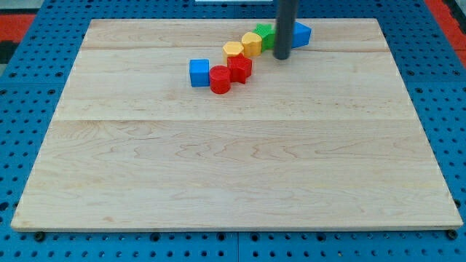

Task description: Place your hand above the green star

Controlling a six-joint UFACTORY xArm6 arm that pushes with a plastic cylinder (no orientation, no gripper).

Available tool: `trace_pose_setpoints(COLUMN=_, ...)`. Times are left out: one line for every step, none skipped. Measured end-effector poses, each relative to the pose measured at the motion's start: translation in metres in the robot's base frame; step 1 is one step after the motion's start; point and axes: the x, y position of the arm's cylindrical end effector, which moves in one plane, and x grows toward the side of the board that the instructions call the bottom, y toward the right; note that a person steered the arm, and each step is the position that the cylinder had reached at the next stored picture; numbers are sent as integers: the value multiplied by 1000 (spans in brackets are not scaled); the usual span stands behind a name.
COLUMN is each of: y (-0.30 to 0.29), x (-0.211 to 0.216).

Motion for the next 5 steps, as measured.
trace_pose_setpoints(y=117, x=0)
trace_pose_setpoints(y=130, x=-66)
trace_pose_setpoints(y=112, x=-105)
trace_pose_setpoints(y=62, x=-104)
trace_pose_setpoints(y=-40, x=-104)
